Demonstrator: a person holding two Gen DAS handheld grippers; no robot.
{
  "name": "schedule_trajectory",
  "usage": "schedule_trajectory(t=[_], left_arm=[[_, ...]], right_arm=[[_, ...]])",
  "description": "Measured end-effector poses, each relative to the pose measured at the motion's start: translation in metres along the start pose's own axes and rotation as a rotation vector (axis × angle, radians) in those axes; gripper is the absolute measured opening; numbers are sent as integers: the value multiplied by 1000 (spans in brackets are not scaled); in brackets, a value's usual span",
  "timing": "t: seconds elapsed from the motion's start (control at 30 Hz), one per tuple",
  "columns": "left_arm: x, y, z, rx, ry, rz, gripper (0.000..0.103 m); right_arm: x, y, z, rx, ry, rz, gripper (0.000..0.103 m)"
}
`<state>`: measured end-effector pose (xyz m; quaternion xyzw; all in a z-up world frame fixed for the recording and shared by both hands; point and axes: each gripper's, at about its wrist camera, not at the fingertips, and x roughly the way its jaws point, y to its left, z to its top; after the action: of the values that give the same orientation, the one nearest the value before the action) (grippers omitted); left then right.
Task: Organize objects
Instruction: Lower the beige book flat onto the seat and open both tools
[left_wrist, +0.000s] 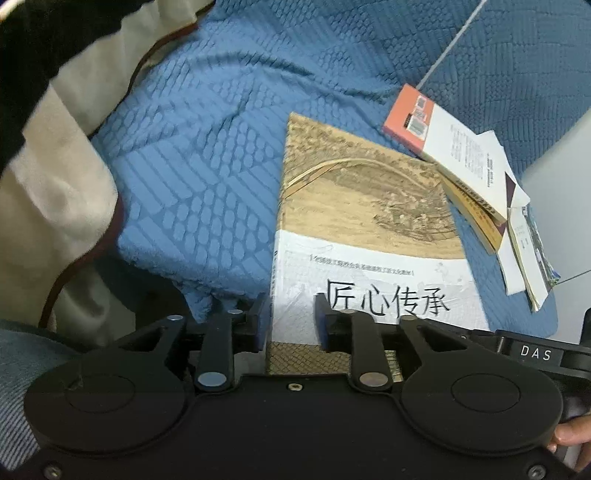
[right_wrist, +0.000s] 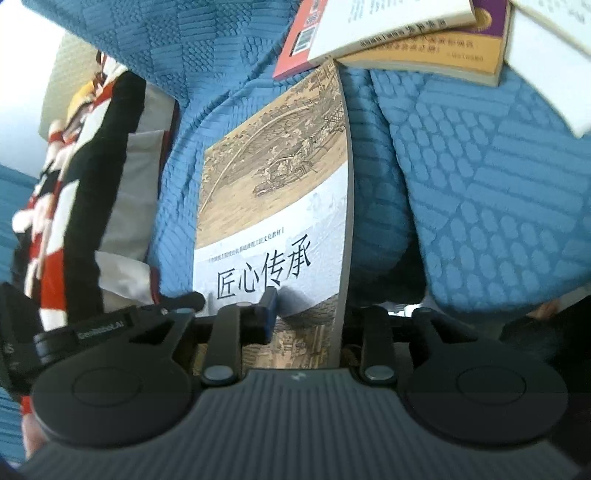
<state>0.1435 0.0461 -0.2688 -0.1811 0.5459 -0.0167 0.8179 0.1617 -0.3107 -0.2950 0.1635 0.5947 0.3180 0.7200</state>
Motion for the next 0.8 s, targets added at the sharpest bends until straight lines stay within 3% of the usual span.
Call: schedule_trajectory(t=[0.03,0.07,0.1,0.53,0.8], left_arm=[[-3,-2,0,5,-8,-1,37],[-8,-5,1,11,-19,-2,39],[-13,-8,2,19,-32,-1,39],[-102,-61,10,106,-187,-81,49],[-150,-93,-5,171,-268,-113,57]], right_arm=[[-2,3,0,-17,2,-24,53],[-5,6,0,-34,-6,-49,70],[-9,8,-1,-49,-22,-72,82],[-109,58,-4,-285,-277,-172,80],[-162,81,-19,-348,-384,-188,80]])
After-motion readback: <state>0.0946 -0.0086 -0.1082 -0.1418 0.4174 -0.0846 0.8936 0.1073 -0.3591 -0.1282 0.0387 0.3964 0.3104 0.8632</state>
